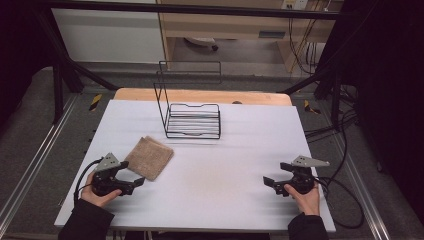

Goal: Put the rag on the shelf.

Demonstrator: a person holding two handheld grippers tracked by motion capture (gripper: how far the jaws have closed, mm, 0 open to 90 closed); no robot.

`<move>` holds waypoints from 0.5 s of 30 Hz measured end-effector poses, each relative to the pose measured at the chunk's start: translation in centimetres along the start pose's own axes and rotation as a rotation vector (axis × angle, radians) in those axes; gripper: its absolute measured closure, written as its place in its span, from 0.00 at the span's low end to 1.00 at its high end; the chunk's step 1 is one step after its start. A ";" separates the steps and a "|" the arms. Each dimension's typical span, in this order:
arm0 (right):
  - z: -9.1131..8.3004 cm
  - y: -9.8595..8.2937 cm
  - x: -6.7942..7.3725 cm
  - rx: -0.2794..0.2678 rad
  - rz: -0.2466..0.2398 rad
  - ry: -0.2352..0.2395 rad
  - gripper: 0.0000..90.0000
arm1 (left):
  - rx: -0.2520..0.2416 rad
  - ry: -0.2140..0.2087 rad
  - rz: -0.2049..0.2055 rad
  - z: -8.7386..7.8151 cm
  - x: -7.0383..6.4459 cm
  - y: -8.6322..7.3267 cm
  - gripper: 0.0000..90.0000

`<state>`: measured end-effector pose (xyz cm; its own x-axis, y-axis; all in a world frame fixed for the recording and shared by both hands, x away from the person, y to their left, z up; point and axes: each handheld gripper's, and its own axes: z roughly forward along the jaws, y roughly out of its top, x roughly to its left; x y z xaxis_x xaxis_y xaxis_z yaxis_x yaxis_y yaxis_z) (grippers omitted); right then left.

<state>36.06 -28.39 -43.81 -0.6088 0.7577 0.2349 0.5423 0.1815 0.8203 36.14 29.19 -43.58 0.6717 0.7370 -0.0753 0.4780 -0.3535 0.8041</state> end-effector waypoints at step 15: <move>0.1 -0.1 0.1 0.013 -0.005 -0.013 0.01 | 0.004 0.002 0.010 0.0 -0.4 0.4 0.10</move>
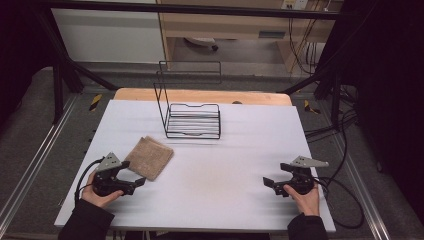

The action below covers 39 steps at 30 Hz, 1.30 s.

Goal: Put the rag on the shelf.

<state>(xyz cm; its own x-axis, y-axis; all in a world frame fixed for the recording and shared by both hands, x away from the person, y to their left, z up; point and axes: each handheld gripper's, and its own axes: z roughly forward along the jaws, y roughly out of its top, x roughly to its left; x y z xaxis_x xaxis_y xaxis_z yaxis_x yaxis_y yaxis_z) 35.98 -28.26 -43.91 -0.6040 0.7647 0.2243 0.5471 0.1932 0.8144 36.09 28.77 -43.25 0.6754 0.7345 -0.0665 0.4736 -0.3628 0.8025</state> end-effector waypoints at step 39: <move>0.3 -0.1 0.0 0.026 -0.012 -0.020 0.01 | 0.135 0.057 0.060 3.9 -3.9 2.0 0.71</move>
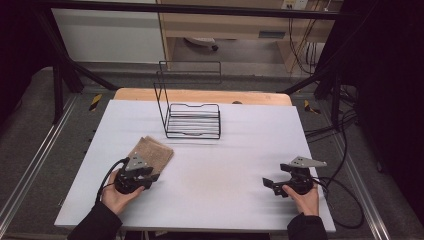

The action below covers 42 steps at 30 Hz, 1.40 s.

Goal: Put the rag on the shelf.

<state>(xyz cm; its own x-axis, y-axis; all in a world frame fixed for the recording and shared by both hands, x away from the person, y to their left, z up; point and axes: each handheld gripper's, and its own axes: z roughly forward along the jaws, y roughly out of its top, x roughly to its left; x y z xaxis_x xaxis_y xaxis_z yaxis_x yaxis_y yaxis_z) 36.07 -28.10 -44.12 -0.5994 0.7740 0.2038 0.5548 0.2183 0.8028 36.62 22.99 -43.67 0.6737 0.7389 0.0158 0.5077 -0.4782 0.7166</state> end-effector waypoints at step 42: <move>0.0 0.0 0.0 0.001 0.001 0.004 0.02 | 0.018 -0.011 -0.082 -0.1 -0.1 1.1 0.97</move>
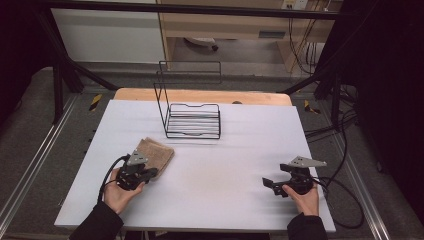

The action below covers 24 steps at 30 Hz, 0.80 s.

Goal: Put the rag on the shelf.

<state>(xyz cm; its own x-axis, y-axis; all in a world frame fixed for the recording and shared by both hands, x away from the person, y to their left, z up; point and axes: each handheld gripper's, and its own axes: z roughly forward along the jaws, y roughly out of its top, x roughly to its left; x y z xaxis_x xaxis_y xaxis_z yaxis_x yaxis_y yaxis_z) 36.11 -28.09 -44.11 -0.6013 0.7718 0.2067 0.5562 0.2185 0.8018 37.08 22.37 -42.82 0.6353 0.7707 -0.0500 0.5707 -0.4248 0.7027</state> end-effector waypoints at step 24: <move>0.1 -0.1 0.1 0.009 -0.003 0.003 0.02 | -0.012 -0.135 -0.021 2.4 -5.5 3.6 0.97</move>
<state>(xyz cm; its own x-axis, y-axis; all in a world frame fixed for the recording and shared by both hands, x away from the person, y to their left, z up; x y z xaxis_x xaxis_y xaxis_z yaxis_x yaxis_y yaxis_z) 36.09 -27.97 -44.20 -0.6045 0.7694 0.2062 0.5597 0.2262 0.7972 36.87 15.48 -41.69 0.6877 0.7084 -0.1590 0.5791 -0.4032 0.7086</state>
